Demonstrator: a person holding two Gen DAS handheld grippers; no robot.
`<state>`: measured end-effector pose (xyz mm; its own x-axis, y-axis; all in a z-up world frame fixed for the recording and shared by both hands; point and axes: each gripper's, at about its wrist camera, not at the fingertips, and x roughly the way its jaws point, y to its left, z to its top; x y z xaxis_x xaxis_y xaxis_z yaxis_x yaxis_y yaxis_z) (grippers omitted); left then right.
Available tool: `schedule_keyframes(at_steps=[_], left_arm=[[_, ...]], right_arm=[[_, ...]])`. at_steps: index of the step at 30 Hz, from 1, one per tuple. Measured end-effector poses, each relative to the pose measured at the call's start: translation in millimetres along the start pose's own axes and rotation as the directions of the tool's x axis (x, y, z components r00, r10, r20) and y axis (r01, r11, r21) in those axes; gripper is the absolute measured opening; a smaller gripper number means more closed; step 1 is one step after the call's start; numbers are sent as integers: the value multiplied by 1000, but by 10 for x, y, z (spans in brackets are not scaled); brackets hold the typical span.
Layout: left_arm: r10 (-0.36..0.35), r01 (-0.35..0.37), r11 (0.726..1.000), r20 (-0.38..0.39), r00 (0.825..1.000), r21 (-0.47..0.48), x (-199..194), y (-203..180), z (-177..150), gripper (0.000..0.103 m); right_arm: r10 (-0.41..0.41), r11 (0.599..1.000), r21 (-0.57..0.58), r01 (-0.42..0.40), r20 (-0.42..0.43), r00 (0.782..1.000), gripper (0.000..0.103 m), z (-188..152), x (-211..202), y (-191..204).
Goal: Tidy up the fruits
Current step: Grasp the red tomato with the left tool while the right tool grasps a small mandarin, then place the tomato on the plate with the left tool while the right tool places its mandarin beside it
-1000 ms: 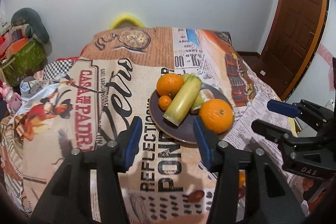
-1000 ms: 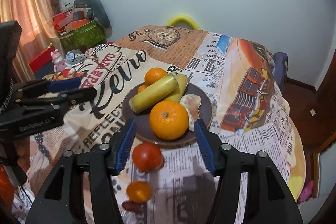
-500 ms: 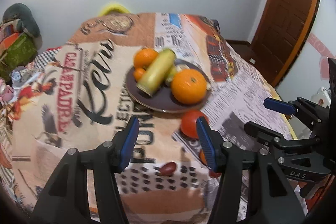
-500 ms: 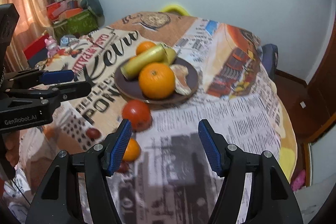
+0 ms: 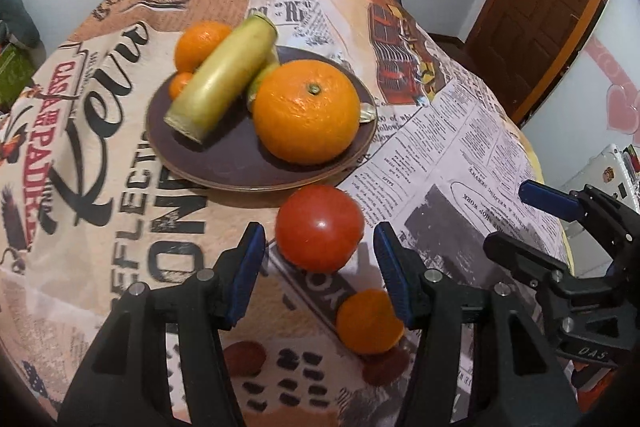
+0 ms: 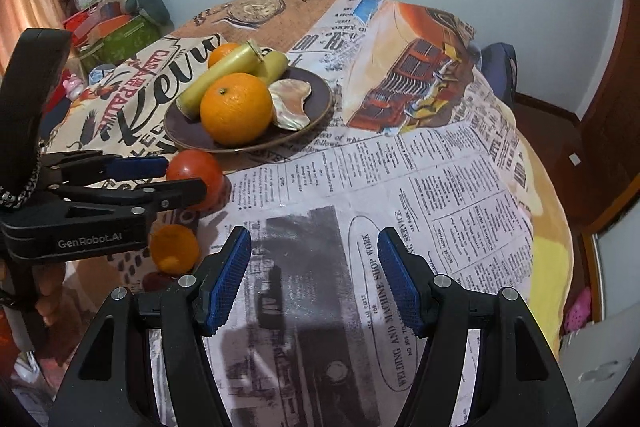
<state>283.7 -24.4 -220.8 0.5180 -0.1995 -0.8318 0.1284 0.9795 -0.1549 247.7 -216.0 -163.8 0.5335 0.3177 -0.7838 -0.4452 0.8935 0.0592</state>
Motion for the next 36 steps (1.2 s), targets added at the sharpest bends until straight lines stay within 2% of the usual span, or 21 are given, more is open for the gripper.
schedule_keyframes(at_steps=[5,8,15,21,22,24,26,27,36], left_arm=[[6,-6,1000,23,1000,18,6,-19,18,44],[-8,8,1000,18,1000,11,-24,31,14,43],[30,-30,1000,85,996,2,-382,212,-110,42],[84,-82,996,125,989,-18,-660,424,-252,42],[85,-83,996,128,988,-22,-689,448,-274,42],[86,-83,996,132,988,-30,-732,488,-311,42],[88,-83,996,133,987,-38,-752,513,-343,42],[88,-84,996,133,987,-40,-758,521,-353,42],[79,-72,996,146,986,-52,-786,520,-337,42]], right_arm=[[13,1000,-3,-13,-7,1000,62,-5,35,41],[32,999,-12,-32,-5,999,62,11,32,104],[99,995,-28,-99,-5,995,62,23,35,368],[153,986,-58,-156,-51,987,62,-21,174,643],[161,984,-59,-165,-64,985,61,-29,208,669],[176,982,-55,-181,-87,980,53,-47,278,715],[202,977,-46,-208,-115,973,37,-59,351,736],[203,977,-42,-209,-120,972,35,-62,364,745],[189,981,-24,-191,-70,980,35,0,216,630]])
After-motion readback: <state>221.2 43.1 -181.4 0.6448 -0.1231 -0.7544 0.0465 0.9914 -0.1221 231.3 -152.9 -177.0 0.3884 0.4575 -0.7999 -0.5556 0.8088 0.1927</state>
